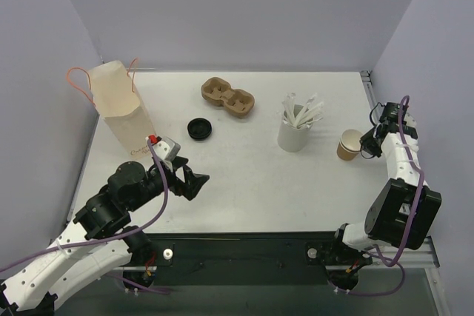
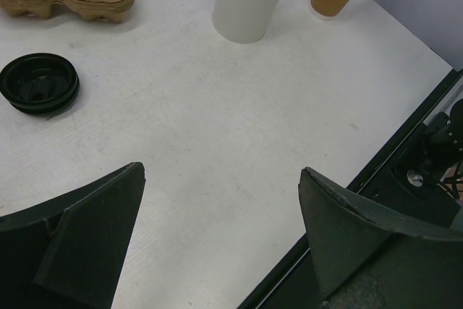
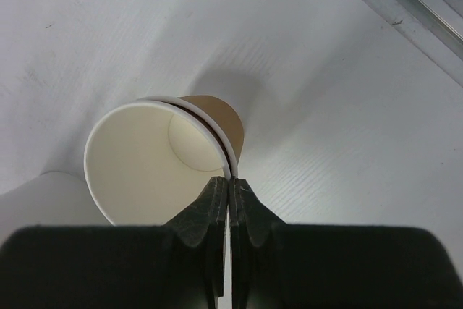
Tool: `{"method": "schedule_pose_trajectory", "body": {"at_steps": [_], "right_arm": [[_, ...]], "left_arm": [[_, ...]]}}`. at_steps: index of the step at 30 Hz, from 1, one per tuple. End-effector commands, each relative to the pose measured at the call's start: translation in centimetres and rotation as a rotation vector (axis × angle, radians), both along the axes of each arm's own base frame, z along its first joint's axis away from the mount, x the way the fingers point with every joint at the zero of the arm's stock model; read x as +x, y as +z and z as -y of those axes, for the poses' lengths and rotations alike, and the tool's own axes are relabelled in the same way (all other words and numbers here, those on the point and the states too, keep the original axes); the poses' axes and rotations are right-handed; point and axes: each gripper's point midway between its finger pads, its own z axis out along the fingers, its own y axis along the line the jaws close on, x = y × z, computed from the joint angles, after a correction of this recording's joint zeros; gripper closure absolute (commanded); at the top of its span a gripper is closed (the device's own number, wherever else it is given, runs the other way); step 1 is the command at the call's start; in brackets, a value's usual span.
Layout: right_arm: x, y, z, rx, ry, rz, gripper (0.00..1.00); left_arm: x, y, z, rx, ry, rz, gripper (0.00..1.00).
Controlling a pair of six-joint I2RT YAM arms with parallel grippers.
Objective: Pack the takeout coffee
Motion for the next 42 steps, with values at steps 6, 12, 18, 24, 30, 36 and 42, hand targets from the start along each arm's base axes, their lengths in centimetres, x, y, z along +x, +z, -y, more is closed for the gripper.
{"method": "schedule_pose_trajectory", "body": {"at_steps": [6, 12, 18, 24, 30, 36, 42], "right_arm": [[1.1, 3.6, -0.6, 0.034, 0.002, 0.136, 1.00], [1.4, 5.5, -0.2, 0.015, -0.009, 0.199, 1.00], [1.1, 1.9, -0.7, 0.067, -0.031, 0.178, 1.00], [1.5, 3.7, -0.5, 0.064, -0.016, 0.199, 1.00], [1.0, 7.2, 0.1, 0.012, -0.039, 0.238, 1.00], [0.8, 10.5, -0.8, 0.026, -0.039, 0.324, 1.00], [-0.8, 16.4, -2.3, 0.006, 0.004, 0.430, 1.00]], "left_arm": [[0.0, 0.7, 0.4, -0.014, -0.021, 0.025, 0.03], [0.0, 0.5, 0.5, -0.011, -0.023, 0.021, 0.03], [0.0, 0.7, 0.4, -0.014, -0.021, 0.025, 0.03], [-0.1, 0.5, 0.6, -0.012, -0.026, 0.022, 0.03], [0.0, 0.3, 0.7, -0.005, -0.026, 0.015, 0.03], [0.3, 0.3, 0.4, 0.000, -0.006, 0.017, 0.03], [0.8, 0.2, -0.3, 0.012, 0.044, 0.021, 0.03]]}}
